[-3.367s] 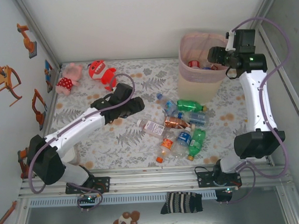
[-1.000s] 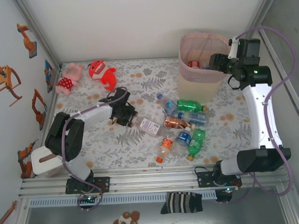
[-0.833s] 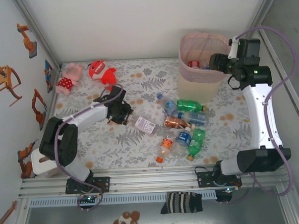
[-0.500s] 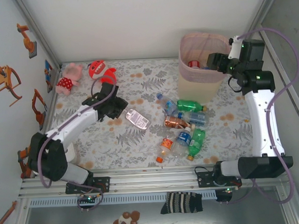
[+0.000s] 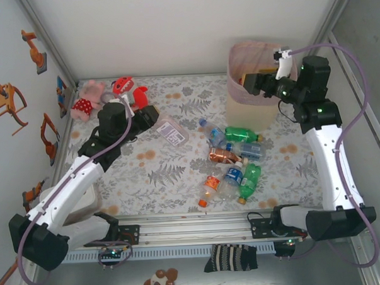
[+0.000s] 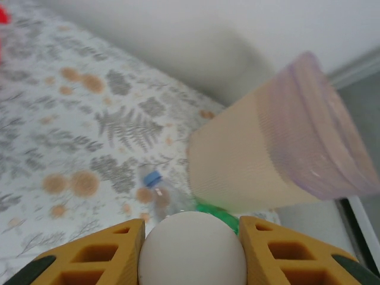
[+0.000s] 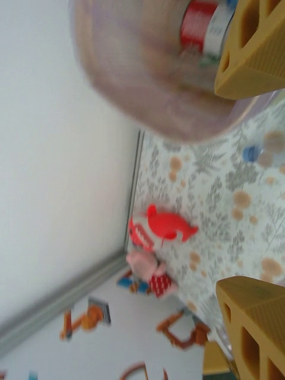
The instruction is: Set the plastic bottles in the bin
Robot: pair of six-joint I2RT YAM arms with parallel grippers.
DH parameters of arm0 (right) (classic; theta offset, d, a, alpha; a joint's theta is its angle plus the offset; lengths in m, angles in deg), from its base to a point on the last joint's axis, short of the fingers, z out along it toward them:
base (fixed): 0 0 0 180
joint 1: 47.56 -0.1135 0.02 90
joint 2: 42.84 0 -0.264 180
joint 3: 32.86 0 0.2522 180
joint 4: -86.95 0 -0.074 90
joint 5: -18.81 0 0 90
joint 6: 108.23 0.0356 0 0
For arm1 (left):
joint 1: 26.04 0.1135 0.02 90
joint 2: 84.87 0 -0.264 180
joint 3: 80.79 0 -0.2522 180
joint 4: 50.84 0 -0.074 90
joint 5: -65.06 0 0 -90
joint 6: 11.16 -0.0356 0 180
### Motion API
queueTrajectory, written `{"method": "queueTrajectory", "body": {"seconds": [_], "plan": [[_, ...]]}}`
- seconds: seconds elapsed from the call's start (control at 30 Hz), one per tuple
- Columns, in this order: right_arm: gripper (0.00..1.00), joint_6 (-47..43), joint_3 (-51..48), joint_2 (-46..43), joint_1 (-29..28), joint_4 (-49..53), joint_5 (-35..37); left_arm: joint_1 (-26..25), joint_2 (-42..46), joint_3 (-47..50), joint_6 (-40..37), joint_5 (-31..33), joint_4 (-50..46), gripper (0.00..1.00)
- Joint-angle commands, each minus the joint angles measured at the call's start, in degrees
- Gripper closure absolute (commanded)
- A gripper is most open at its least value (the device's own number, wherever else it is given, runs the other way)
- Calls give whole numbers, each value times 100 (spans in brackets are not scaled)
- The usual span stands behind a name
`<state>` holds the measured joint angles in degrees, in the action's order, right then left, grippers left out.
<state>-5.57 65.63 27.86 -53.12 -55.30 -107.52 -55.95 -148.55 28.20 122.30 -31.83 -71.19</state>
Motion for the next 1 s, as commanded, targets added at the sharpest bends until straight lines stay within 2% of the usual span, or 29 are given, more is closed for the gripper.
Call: {"method": "queueTrajectory", "body": {"seconds": [0.0, 0.2, 0.3, 0.4, 0.67, 0.83, 0.97], "plan": [[22, -18, -194, -196, -206, -898, -1201, 15, 222, 41, -947, -1003, 939, 88], [21, -530, -317, -300, -736, -1069, -2353, 16, 398, -180, -1902, -2429, 1362, 93], [20, -929, -300, -304, -1028, -846, -2723, 4, 439, -332, -2275, -3458, 1523, 94], [19, -1143, -206, -255, -1275, -621, -2973, -17, 503, -447, -2459, -4225, 1713, 95], [13, -1903, 94, -124, -2100, 87, -3121, -157, 650, -713, -2527, -5120, 1988, 100], [10, -1985, 256, 83, -2612, 219, -2955, -354, 655, -846, -2604, -5233, 2013, 100], [9, -2327, 482, 286, -2974, 736, -2758, -499, 606, -954, -2710, -5270, 1938, 100]]}}
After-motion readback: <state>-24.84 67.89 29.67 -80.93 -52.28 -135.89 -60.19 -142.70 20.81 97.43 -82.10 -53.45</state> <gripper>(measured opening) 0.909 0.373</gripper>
